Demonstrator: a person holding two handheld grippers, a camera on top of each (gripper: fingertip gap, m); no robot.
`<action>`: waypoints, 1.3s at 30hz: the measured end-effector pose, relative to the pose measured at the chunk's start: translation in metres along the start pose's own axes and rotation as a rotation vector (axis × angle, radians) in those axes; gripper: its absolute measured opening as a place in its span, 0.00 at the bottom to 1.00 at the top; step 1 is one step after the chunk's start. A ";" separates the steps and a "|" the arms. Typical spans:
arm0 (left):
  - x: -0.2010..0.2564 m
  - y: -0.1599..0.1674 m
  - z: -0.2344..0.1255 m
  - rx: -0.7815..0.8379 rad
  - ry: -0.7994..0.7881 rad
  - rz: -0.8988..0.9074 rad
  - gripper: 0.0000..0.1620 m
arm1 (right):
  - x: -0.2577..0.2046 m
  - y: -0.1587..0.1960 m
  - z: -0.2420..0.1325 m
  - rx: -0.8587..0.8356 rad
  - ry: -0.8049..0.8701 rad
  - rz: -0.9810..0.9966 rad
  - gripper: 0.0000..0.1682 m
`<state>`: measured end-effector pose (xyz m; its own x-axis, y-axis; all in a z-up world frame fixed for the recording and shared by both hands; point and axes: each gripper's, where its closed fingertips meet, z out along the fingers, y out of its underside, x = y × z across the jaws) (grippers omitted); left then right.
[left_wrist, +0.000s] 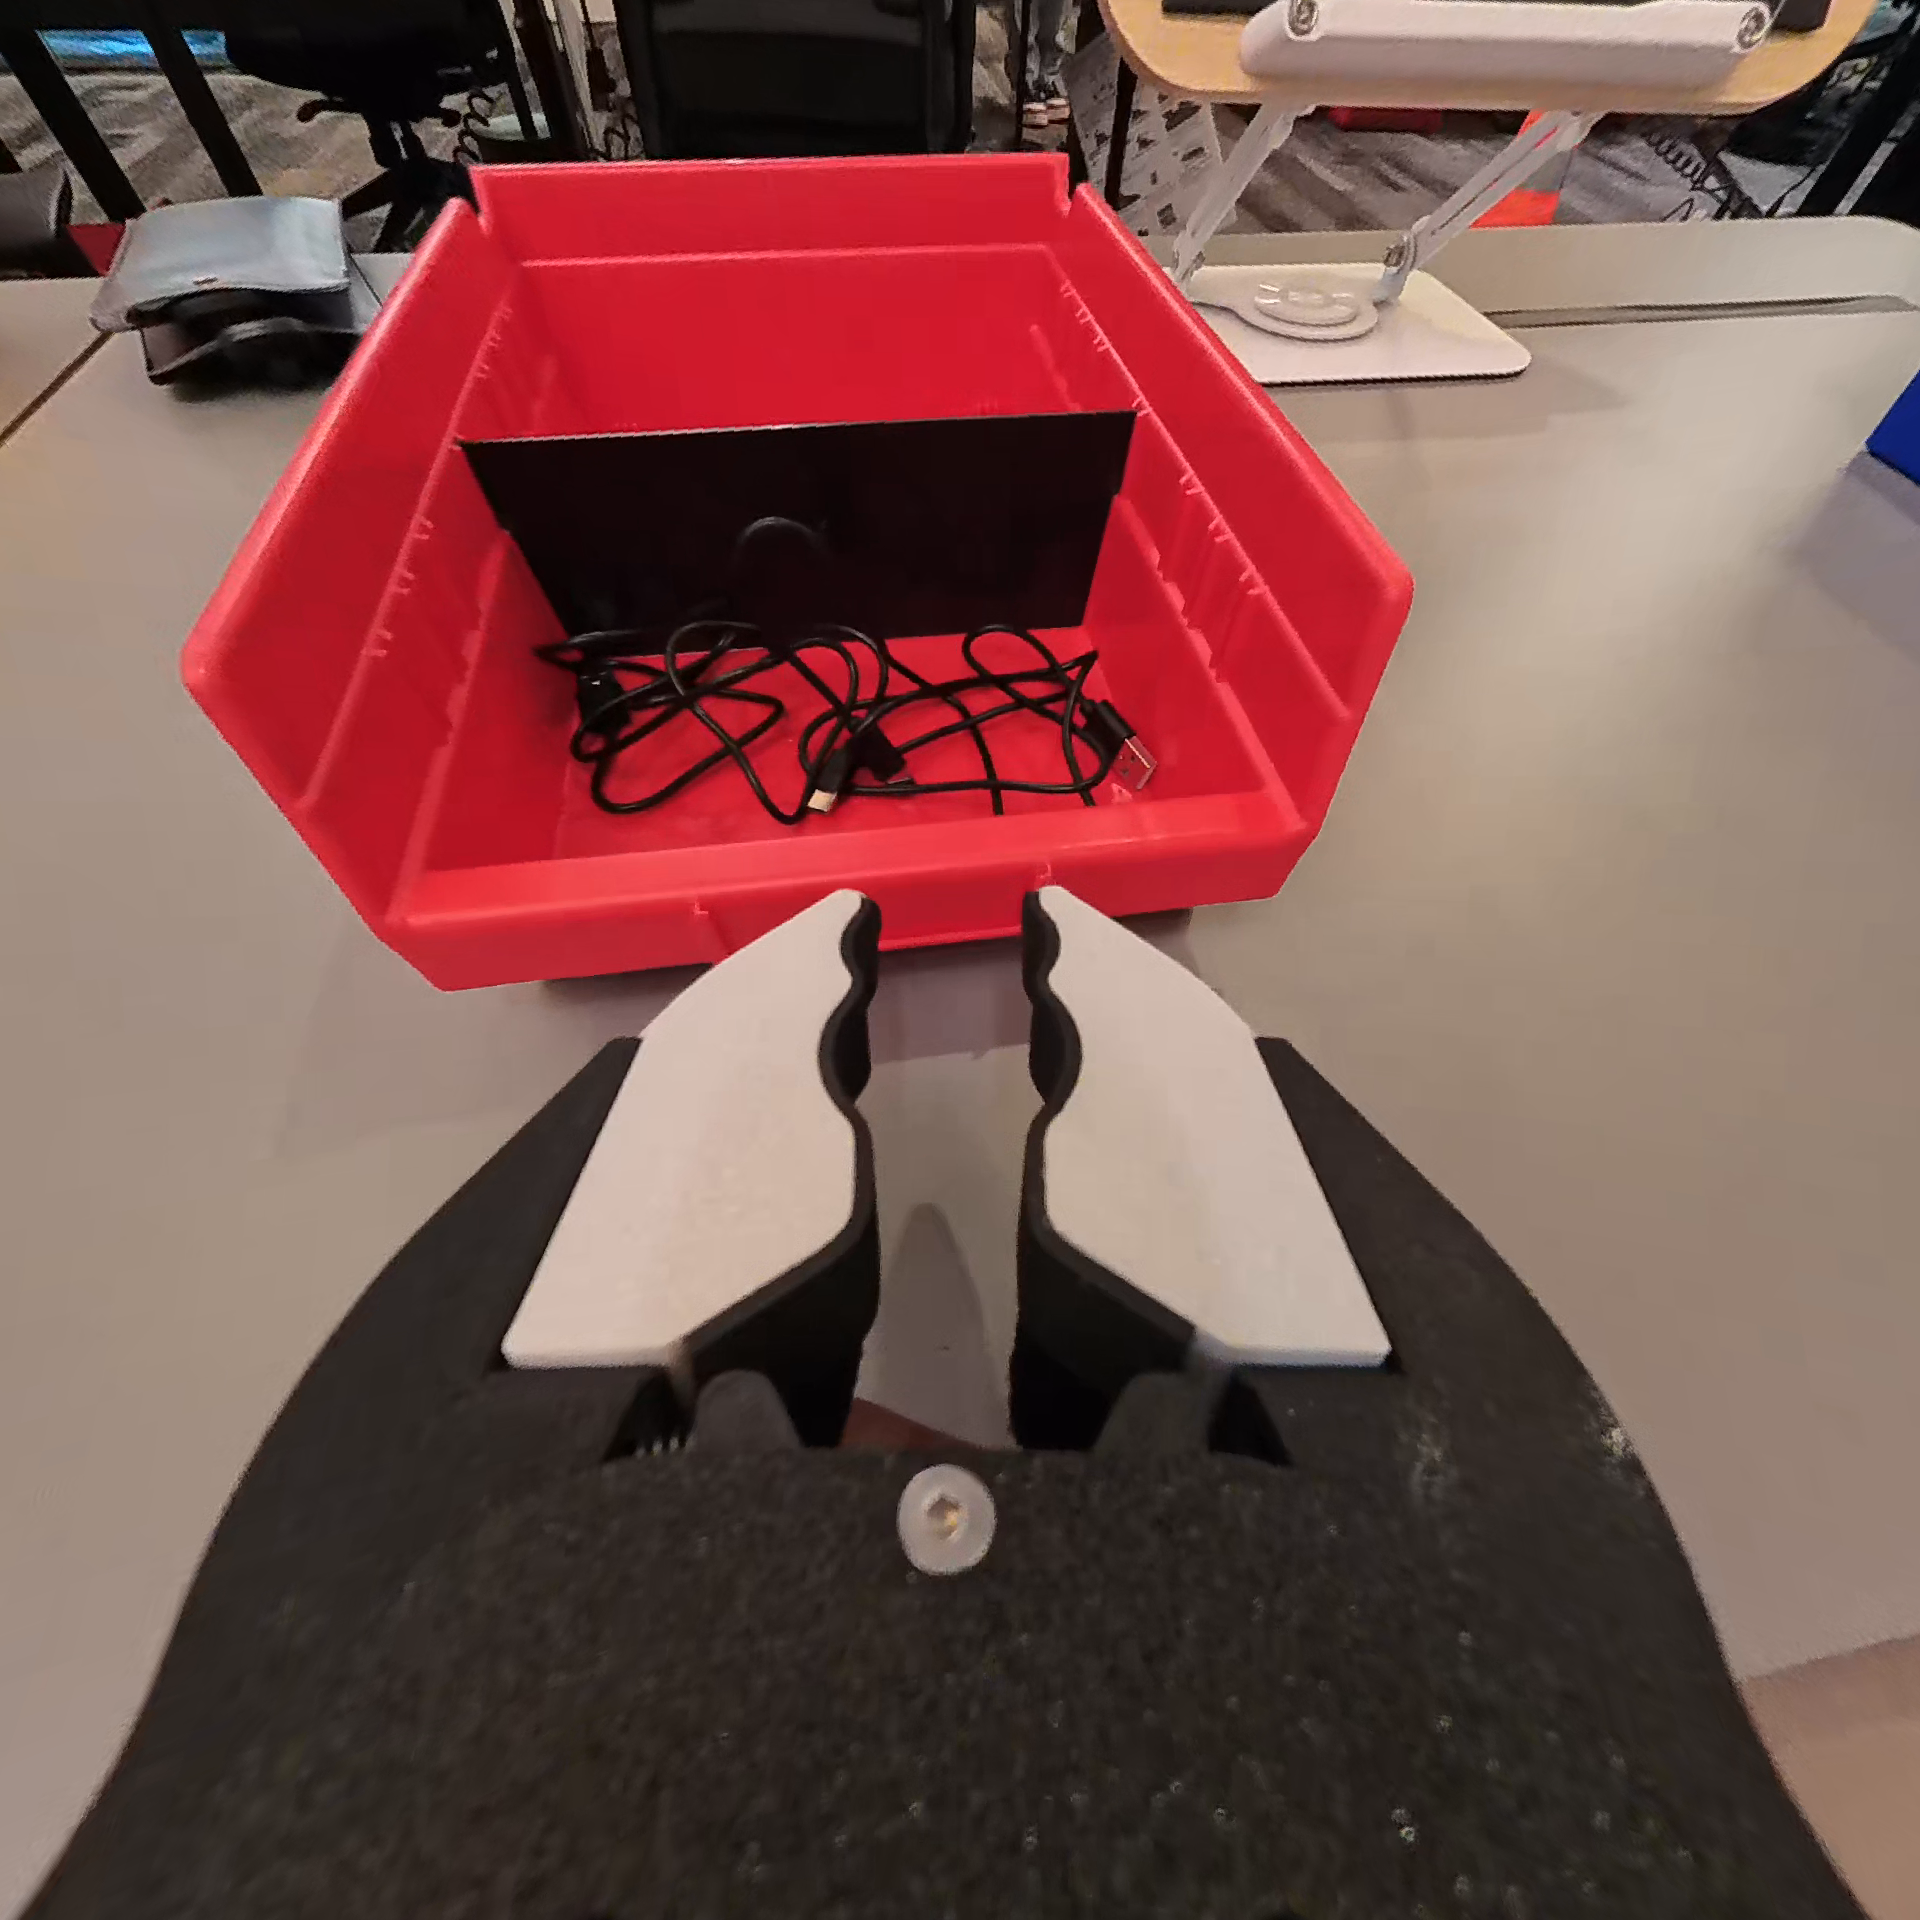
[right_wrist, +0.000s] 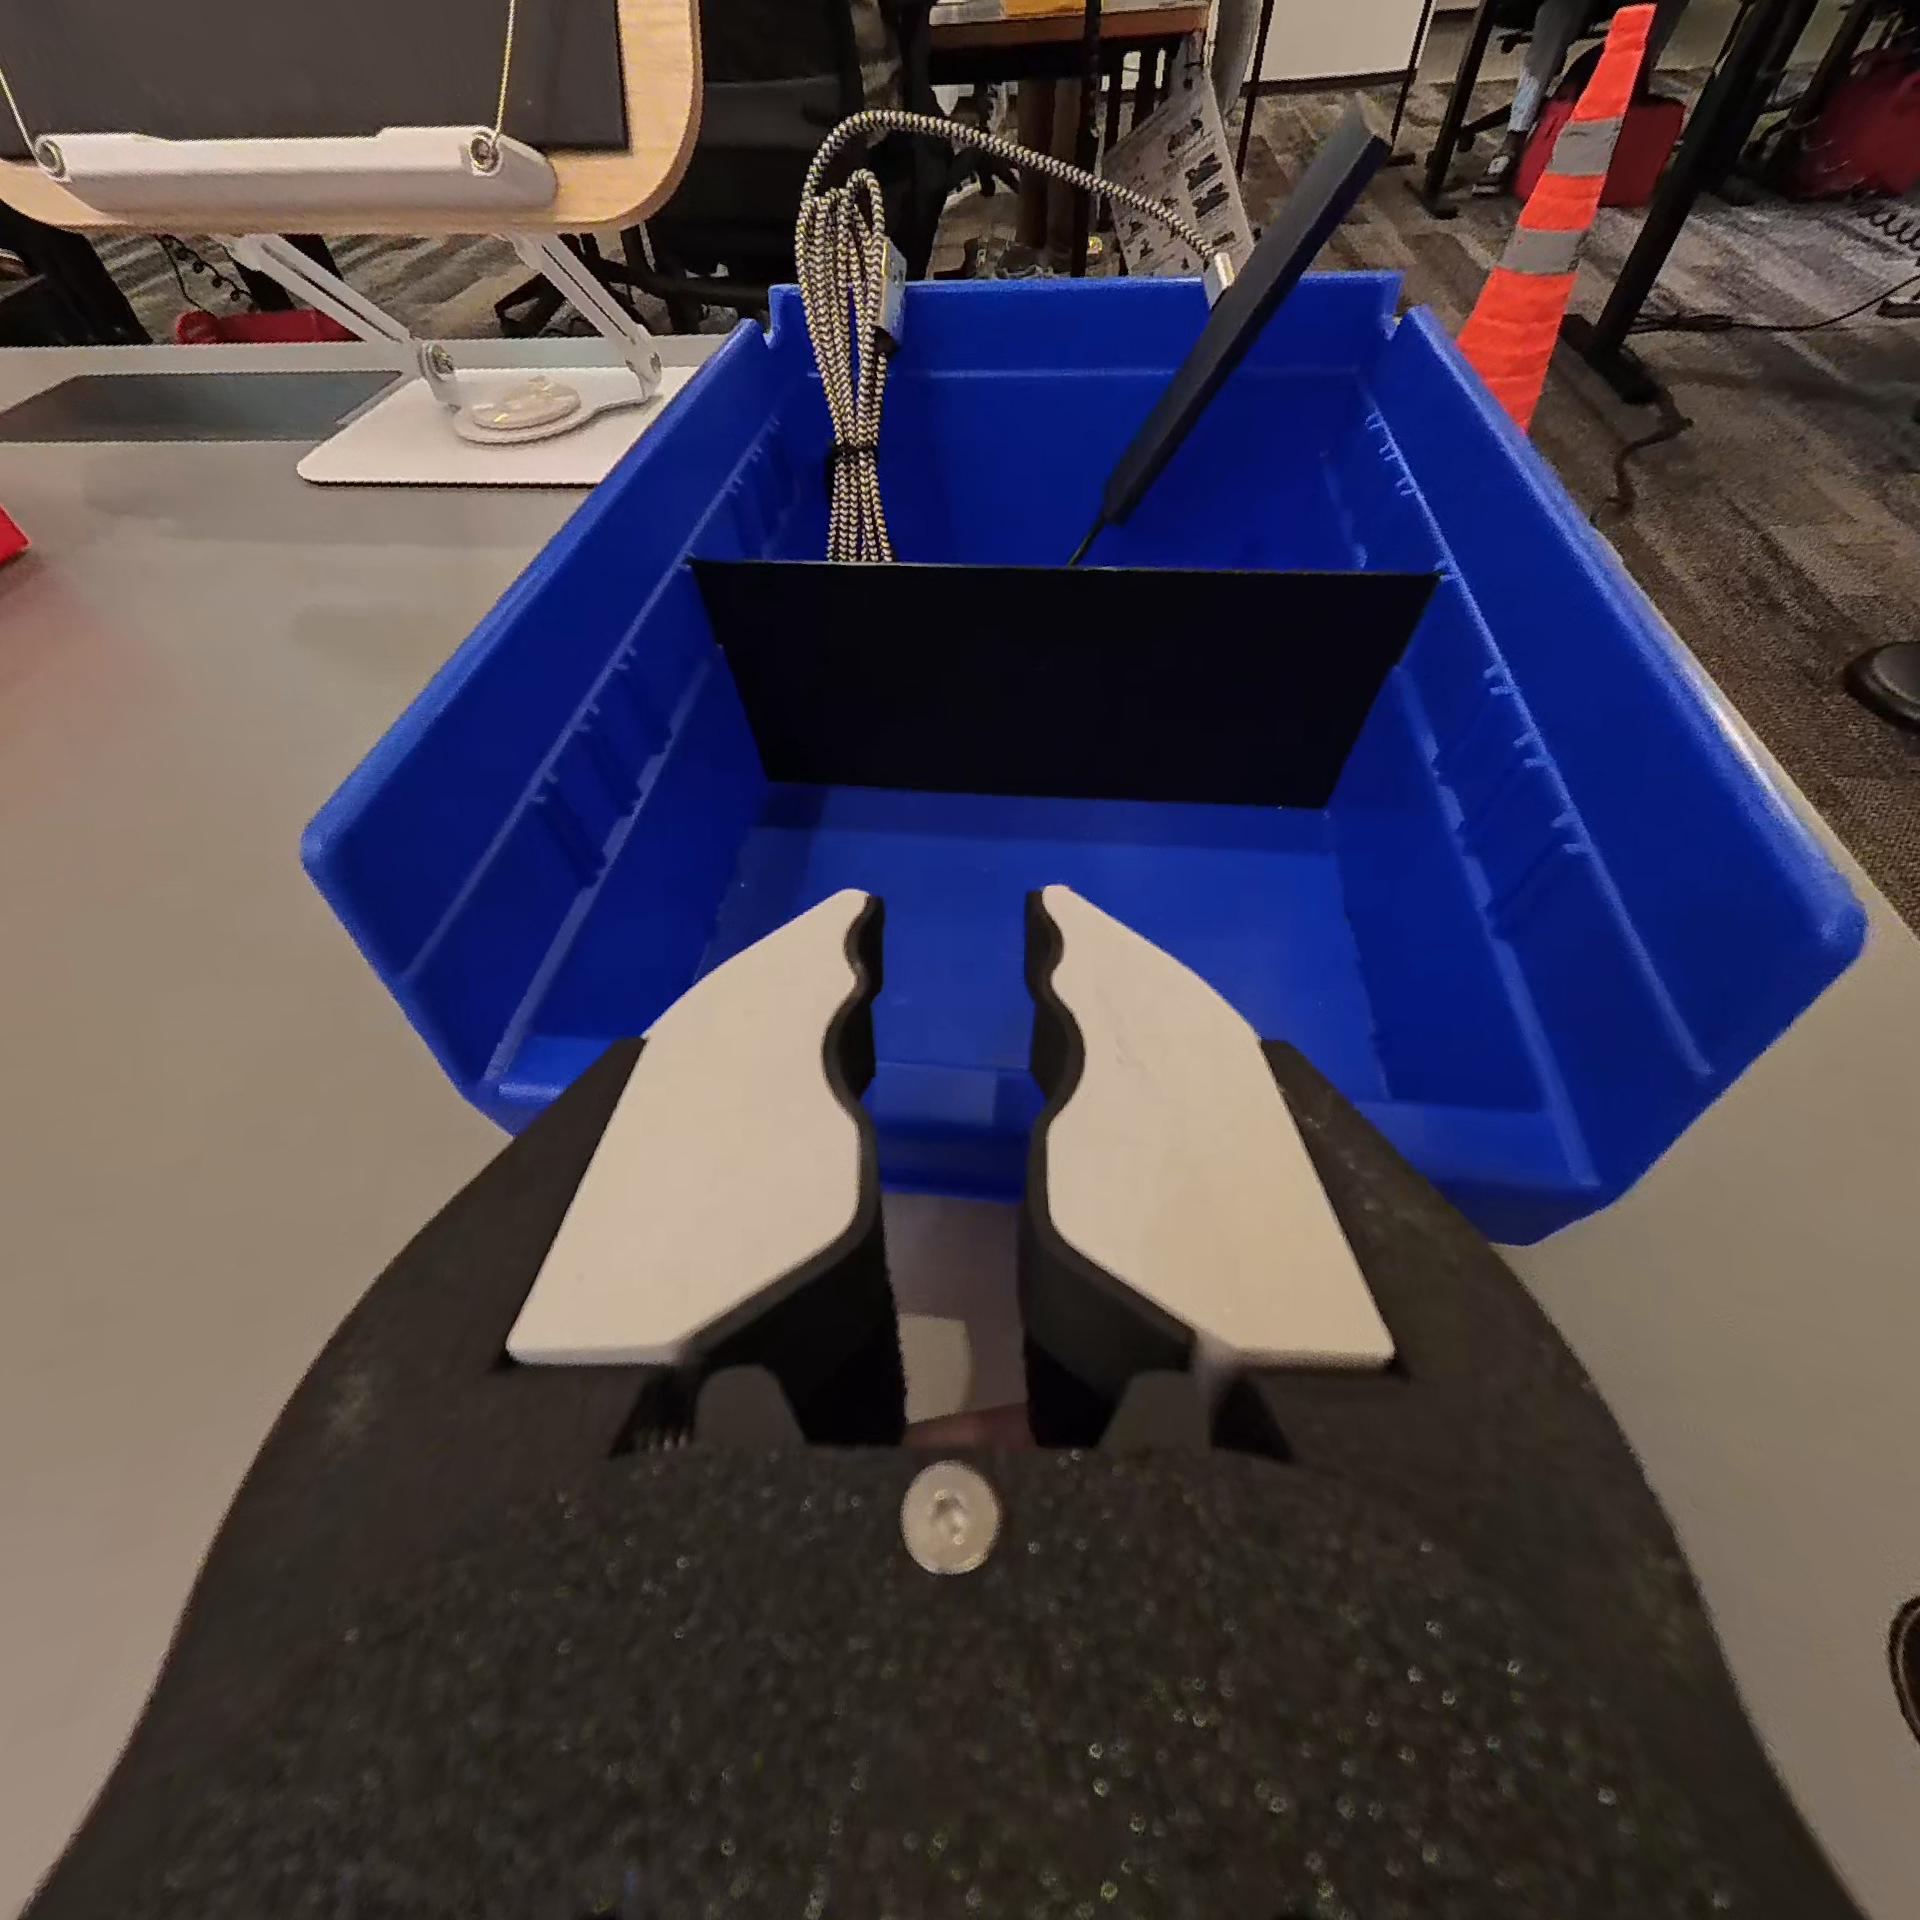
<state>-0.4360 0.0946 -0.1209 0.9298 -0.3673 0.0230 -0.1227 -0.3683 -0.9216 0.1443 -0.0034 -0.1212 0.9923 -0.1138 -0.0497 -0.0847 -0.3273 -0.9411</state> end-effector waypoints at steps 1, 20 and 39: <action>0.000 0.000 -0.001 0.002 0.003 -0.008 0.16 | 0.000 0.000 -0.001 0.002 0.001 -0.002 0.16; 0.123 -0.010 -0.006 0.033 0.240 0.127 0.16 | -0.157 0.000 0.021 -0.073 -0.324 -0.211 0.49; 0.460 -0.039 0.149 -0.150 0.370 0.089 0.23 | 0.055 0.005 0.003 -0.068 0.186 0.209 0.30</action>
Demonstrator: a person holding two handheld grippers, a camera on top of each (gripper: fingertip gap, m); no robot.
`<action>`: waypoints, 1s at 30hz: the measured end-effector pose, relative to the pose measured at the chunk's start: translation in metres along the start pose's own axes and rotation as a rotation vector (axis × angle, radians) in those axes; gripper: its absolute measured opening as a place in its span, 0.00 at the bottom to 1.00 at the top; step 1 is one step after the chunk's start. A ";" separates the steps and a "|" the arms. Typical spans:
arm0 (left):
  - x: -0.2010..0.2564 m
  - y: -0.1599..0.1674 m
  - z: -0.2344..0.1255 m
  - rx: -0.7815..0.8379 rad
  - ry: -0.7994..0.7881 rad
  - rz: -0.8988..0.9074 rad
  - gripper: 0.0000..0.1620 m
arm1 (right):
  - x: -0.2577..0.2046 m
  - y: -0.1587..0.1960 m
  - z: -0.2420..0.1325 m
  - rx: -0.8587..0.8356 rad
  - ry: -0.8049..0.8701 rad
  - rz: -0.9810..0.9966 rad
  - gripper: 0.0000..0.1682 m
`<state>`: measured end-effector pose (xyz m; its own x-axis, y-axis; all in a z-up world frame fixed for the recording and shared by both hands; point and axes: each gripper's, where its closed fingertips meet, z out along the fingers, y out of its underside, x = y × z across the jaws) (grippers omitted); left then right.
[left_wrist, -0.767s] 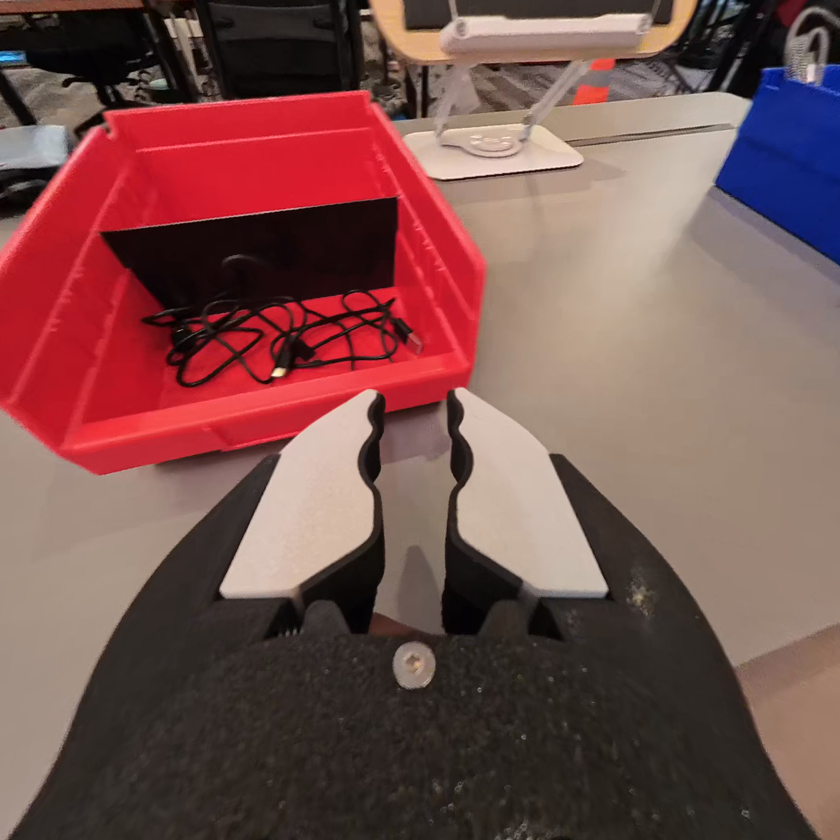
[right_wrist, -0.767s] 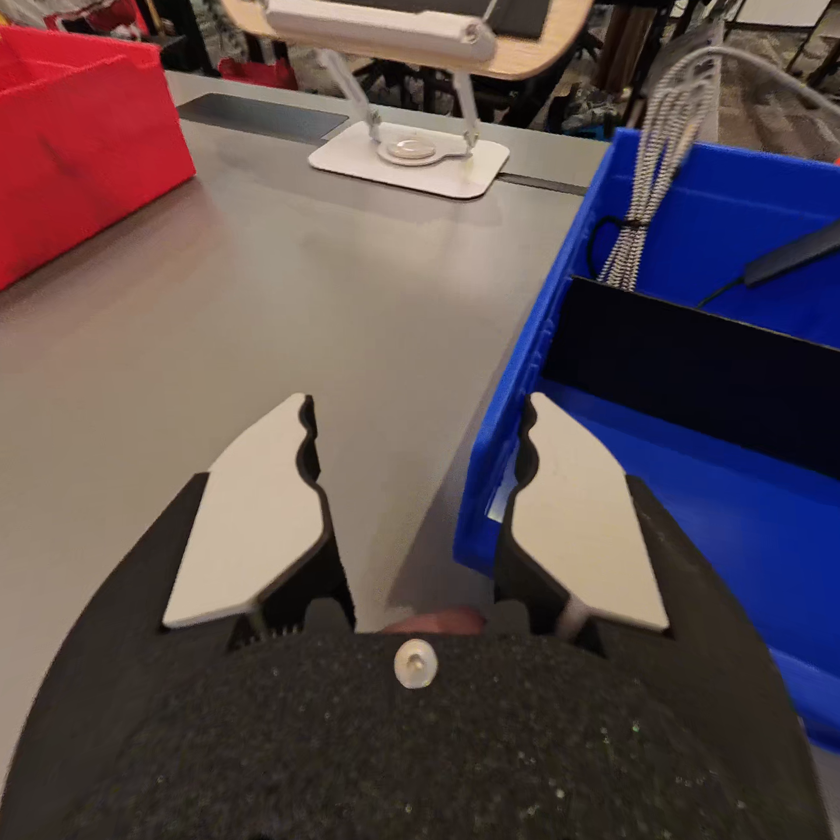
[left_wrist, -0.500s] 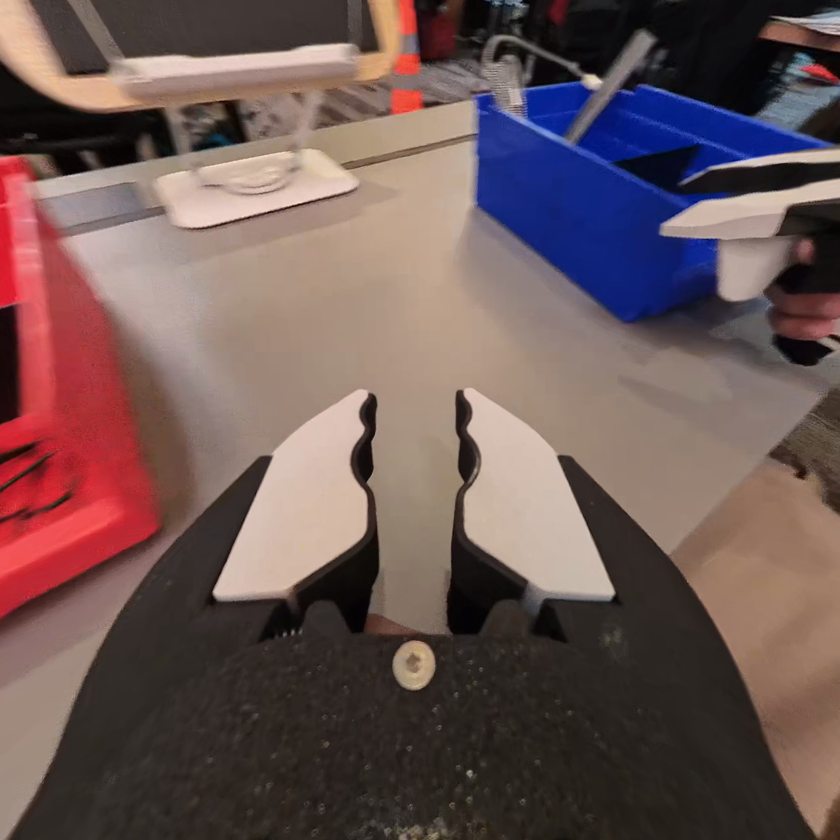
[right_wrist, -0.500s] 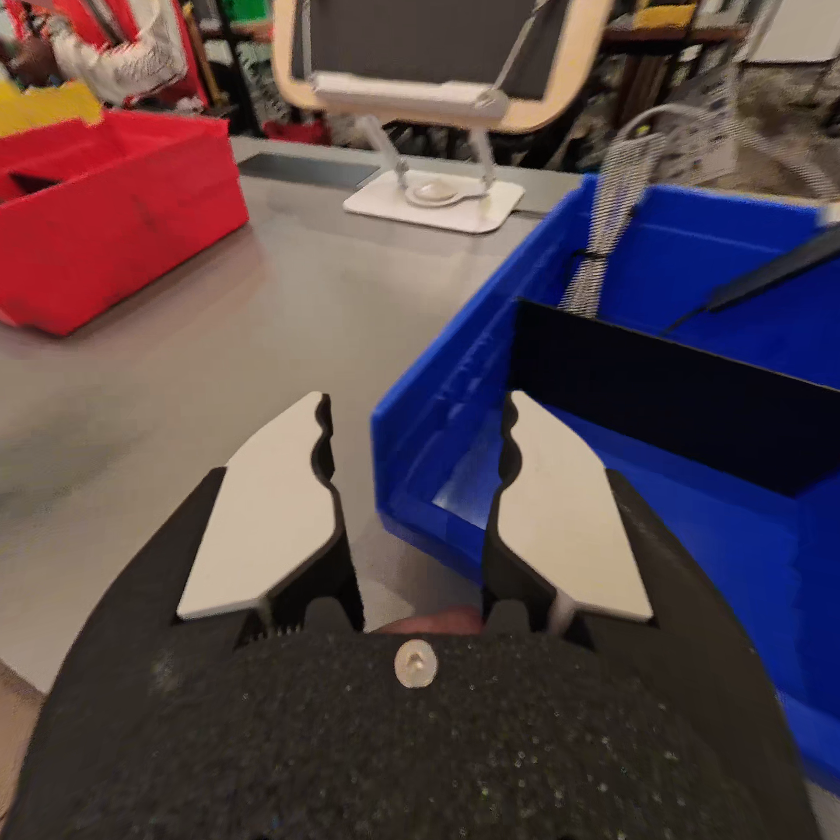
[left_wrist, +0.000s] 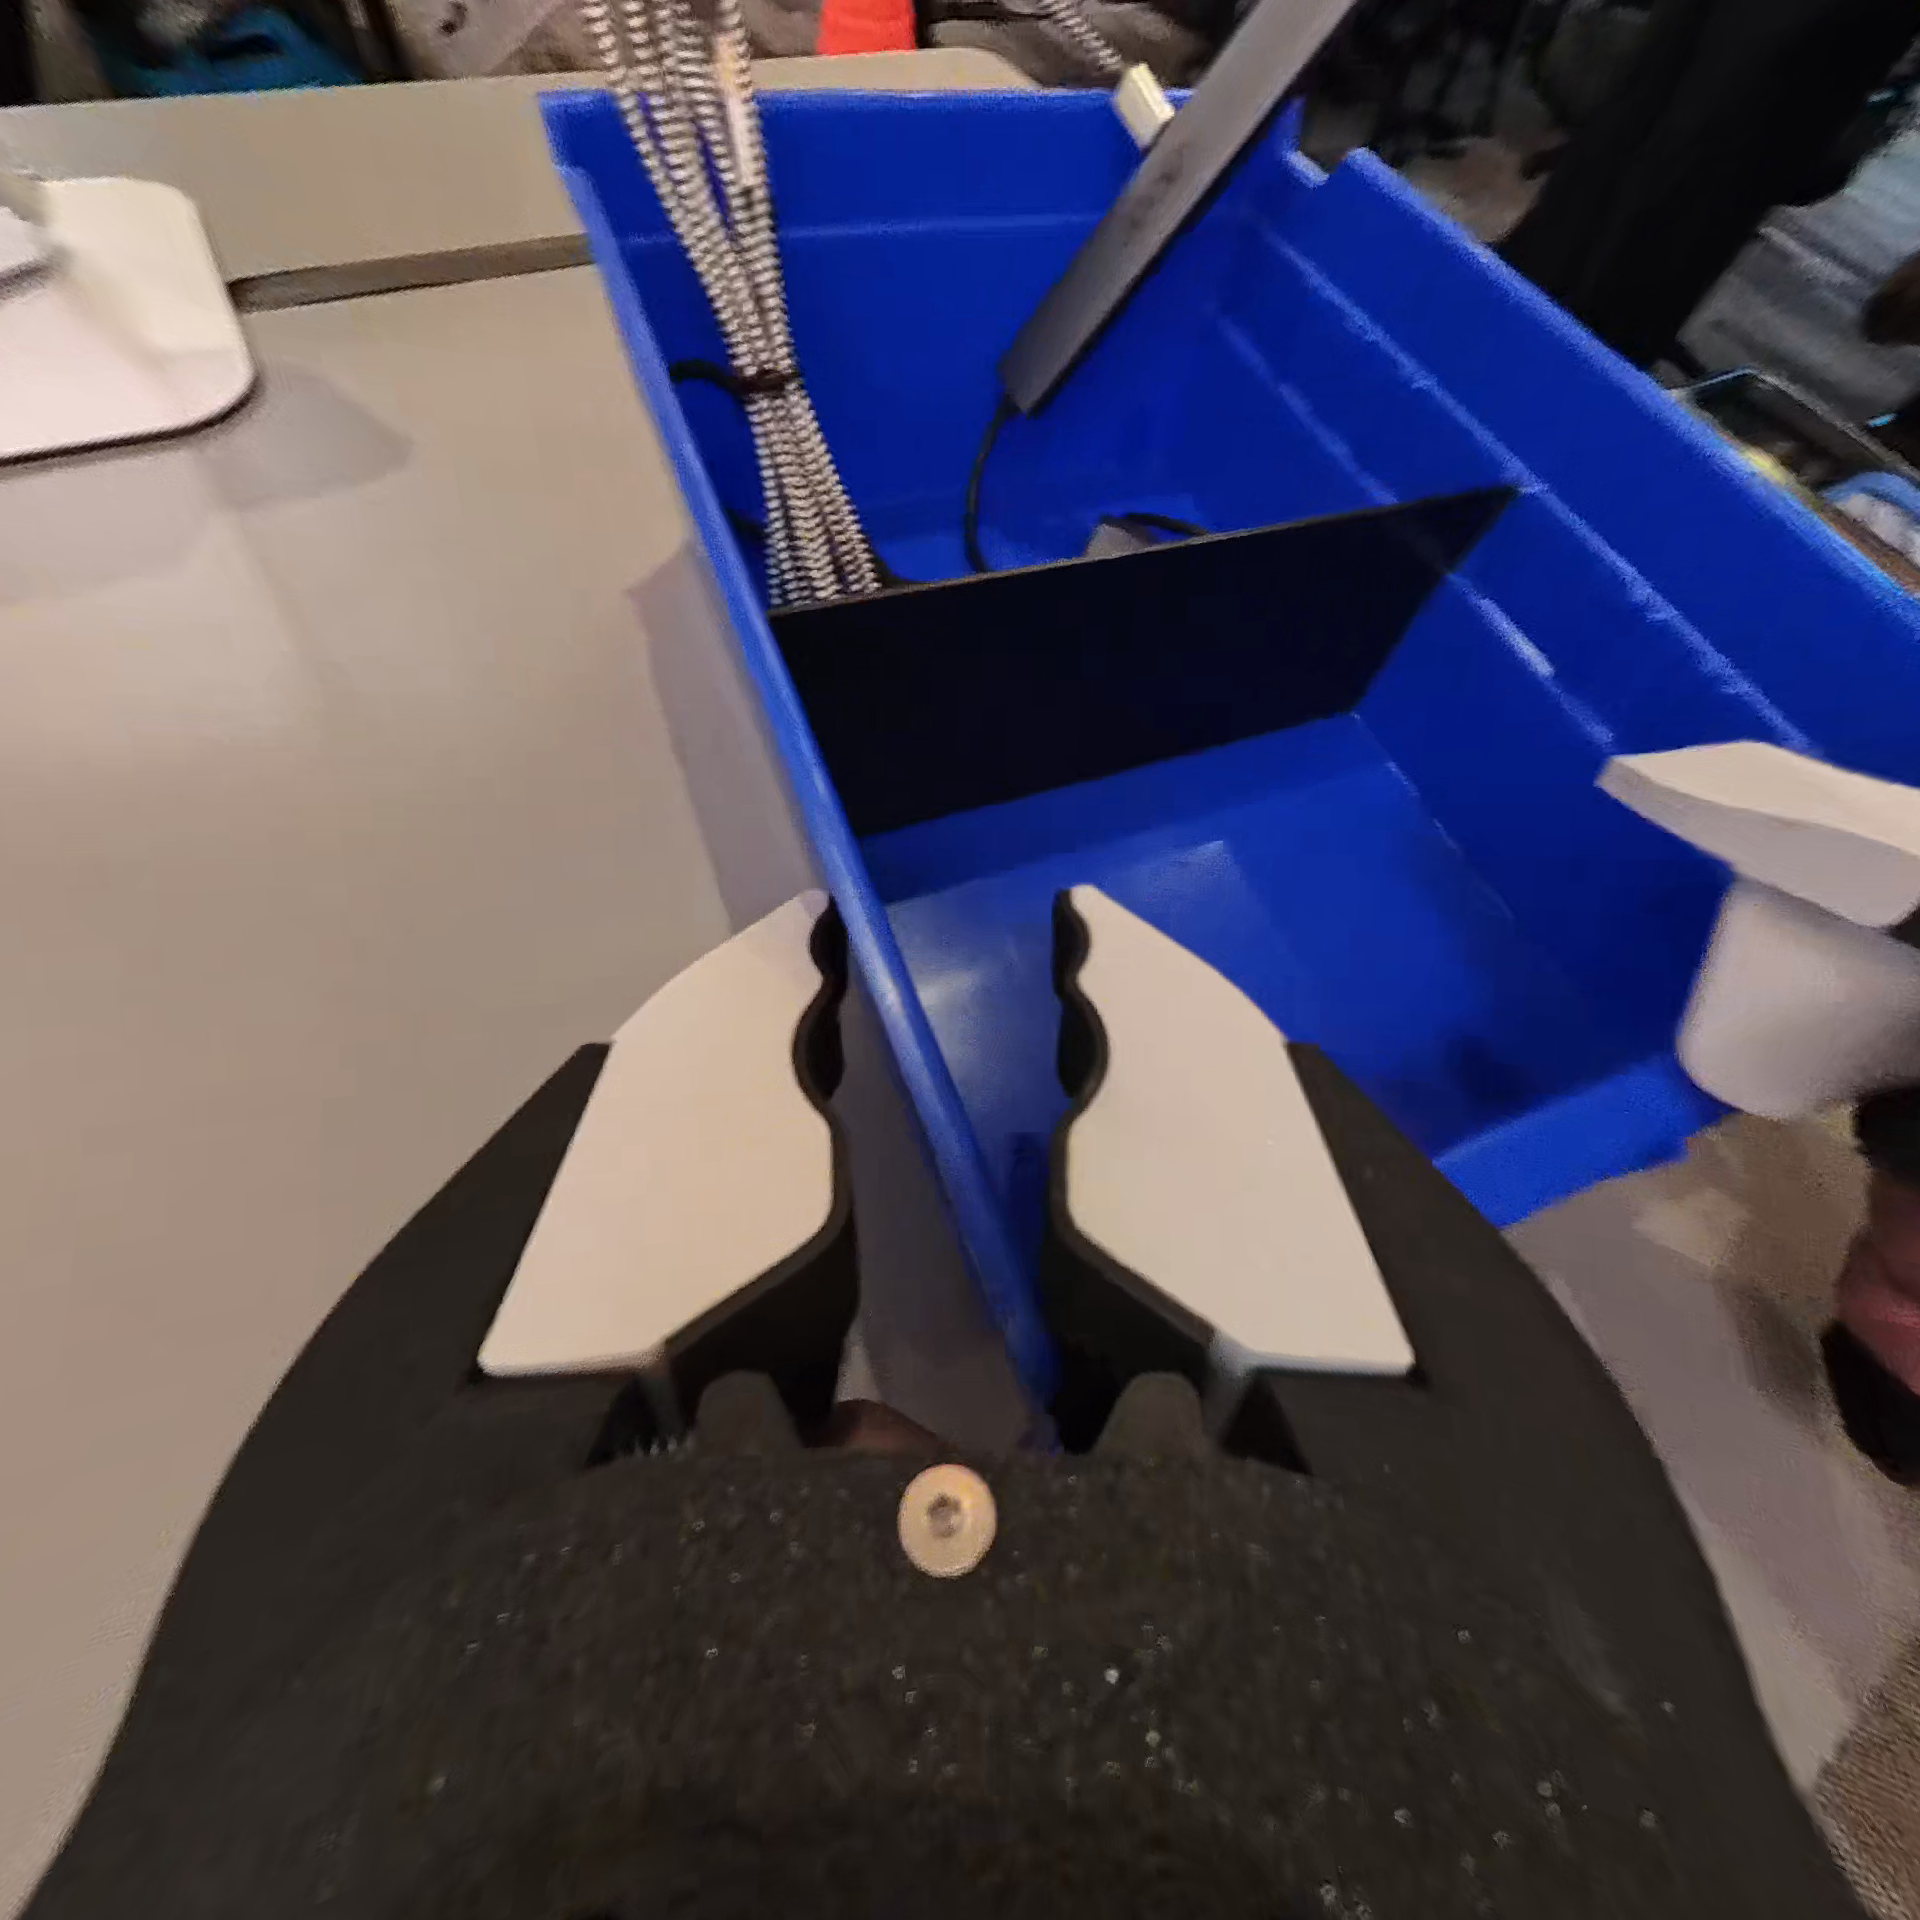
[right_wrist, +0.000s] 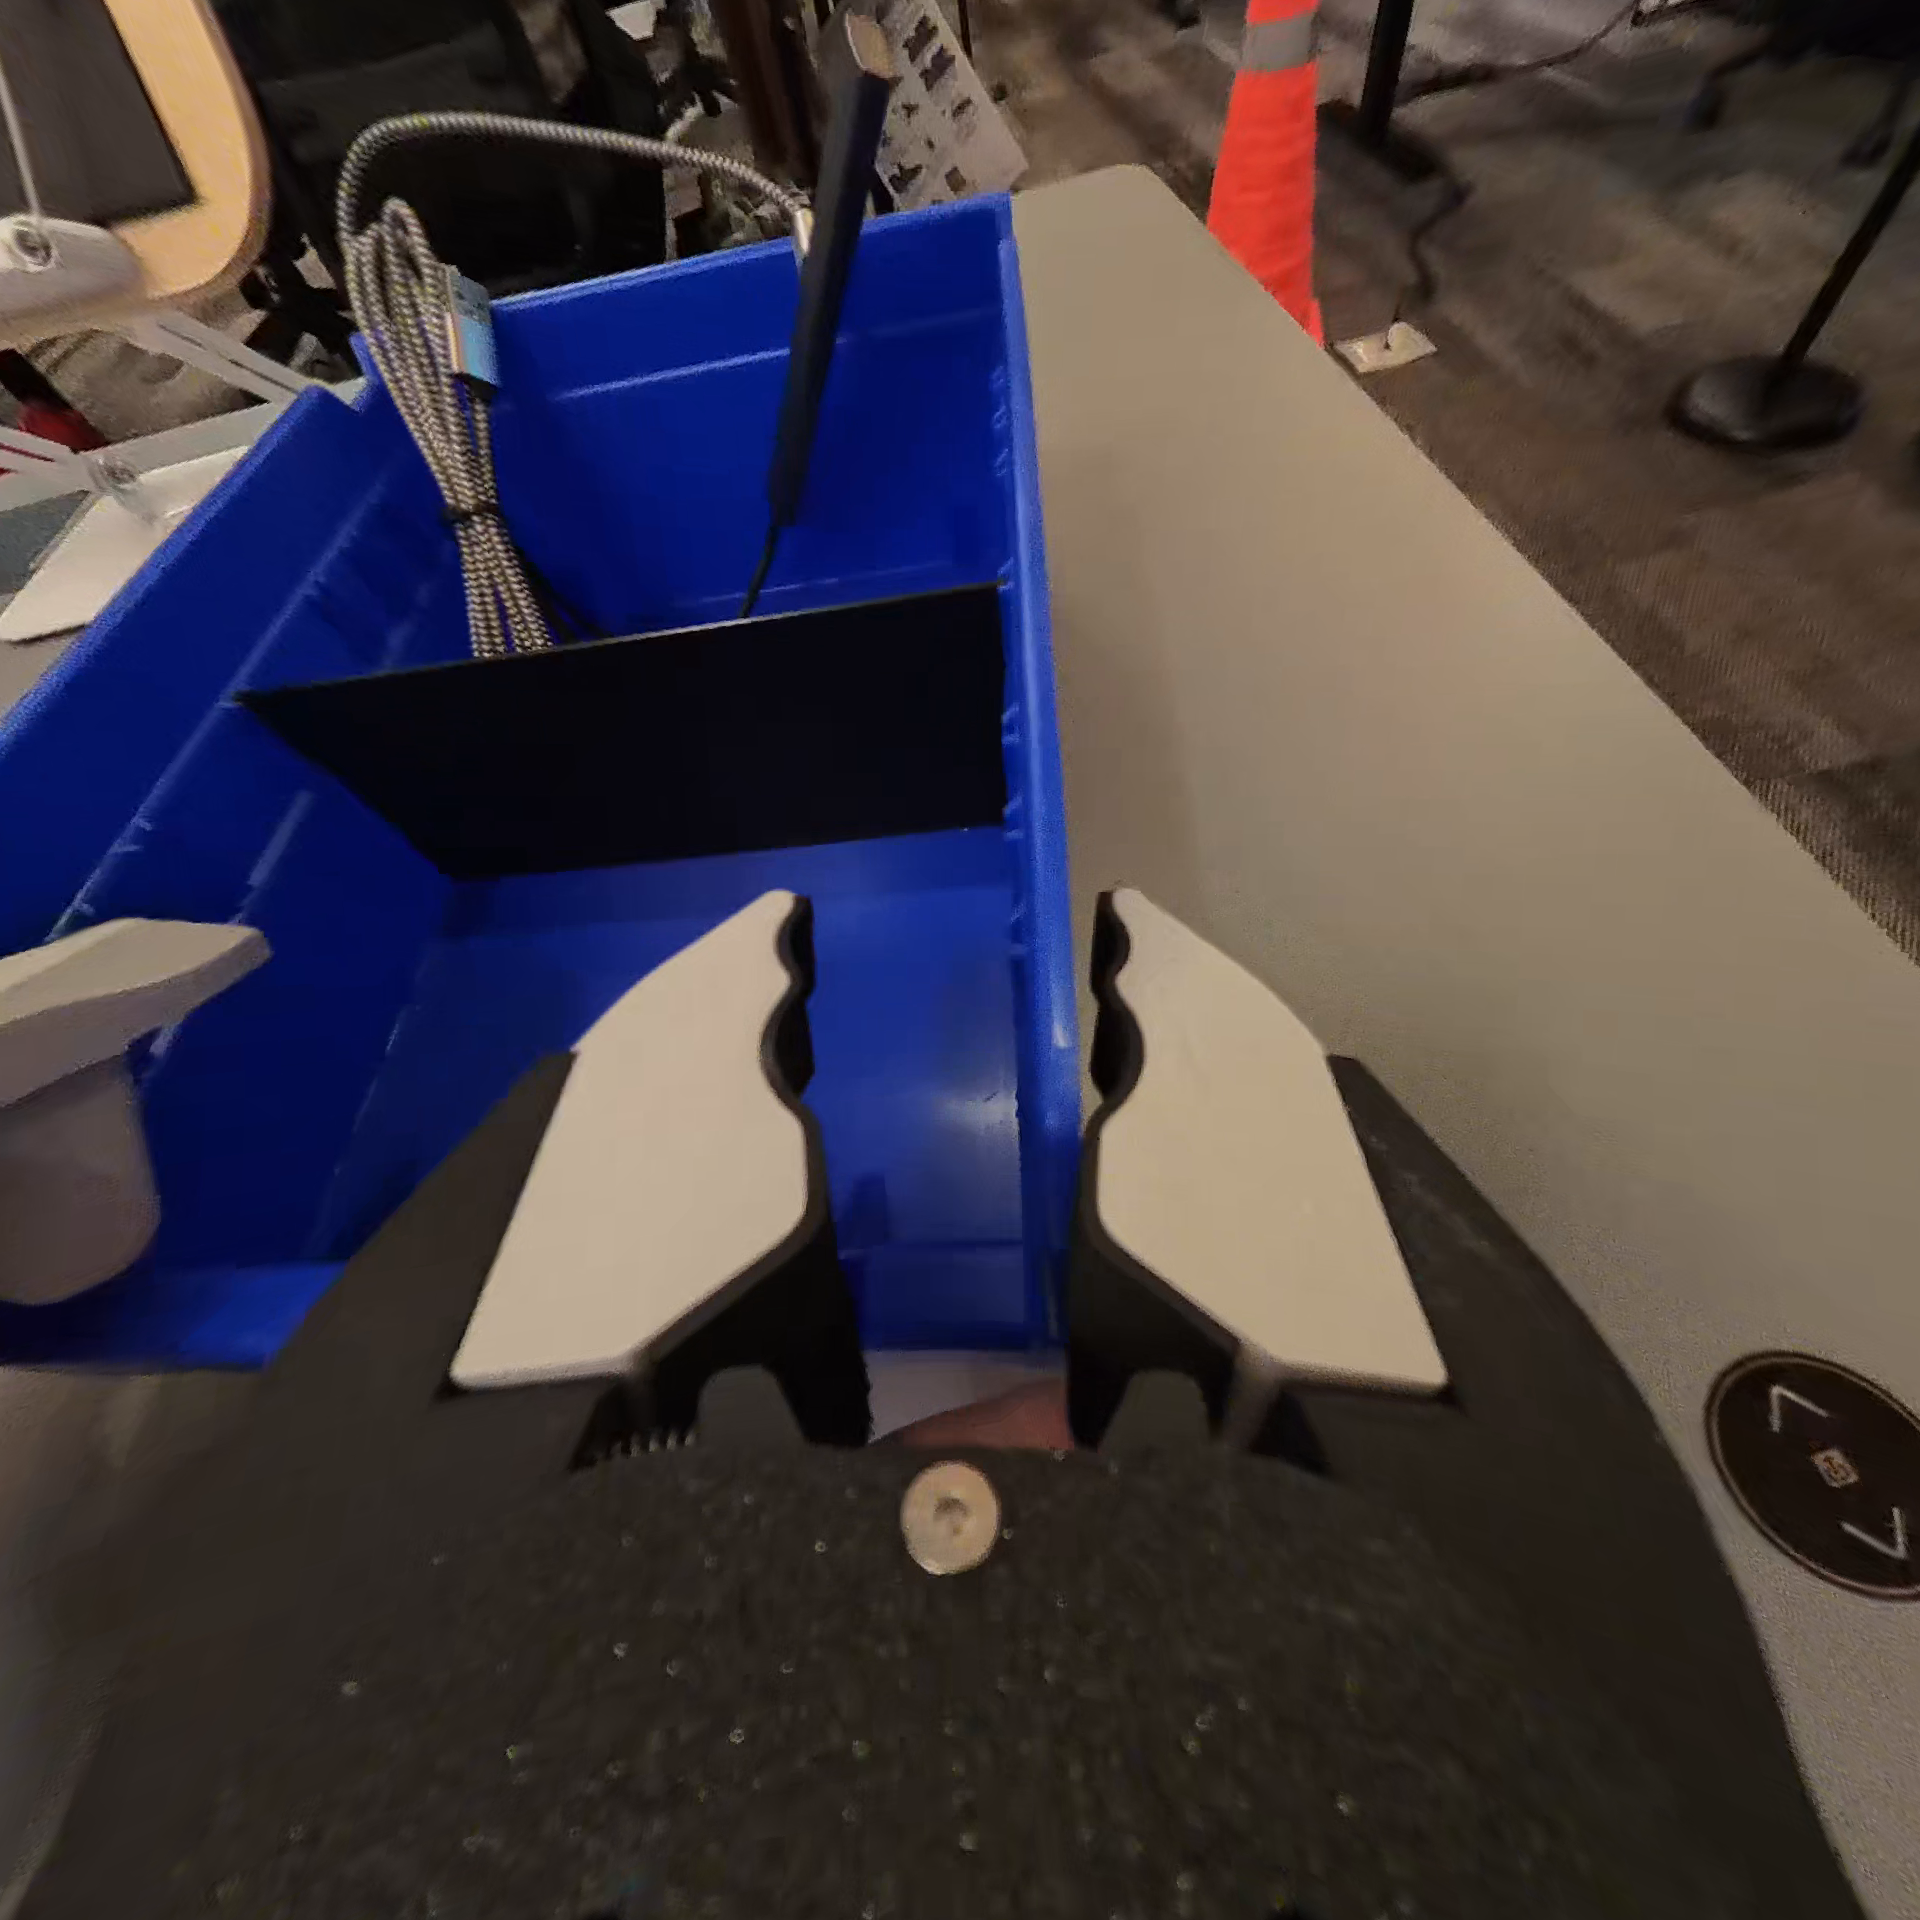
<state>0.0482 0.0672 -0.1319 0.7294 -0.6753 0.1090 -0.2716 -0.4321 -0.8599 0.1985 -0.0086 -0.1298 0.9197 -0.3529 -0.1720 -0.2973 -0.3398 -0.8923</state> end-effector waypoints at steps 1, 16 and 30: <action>-0.004 -0.001 0.001 0.000 -0.024 0.000 0.21 | -0.001 0.000 0.001 -0.015 -0.005 0.011 0.26; -0.159 -0.001 -0.104 0.084 -0.348 0.058 0.04 | -0.159 0.006 -0.010 -0.040 -0.128 -0.132 0.03; -0.275 0.053 -0.151 -0.066 -0.371 0.068 0.11 | -0.292 0.047 0.016 -0.131 -0.346 -0.257 0.07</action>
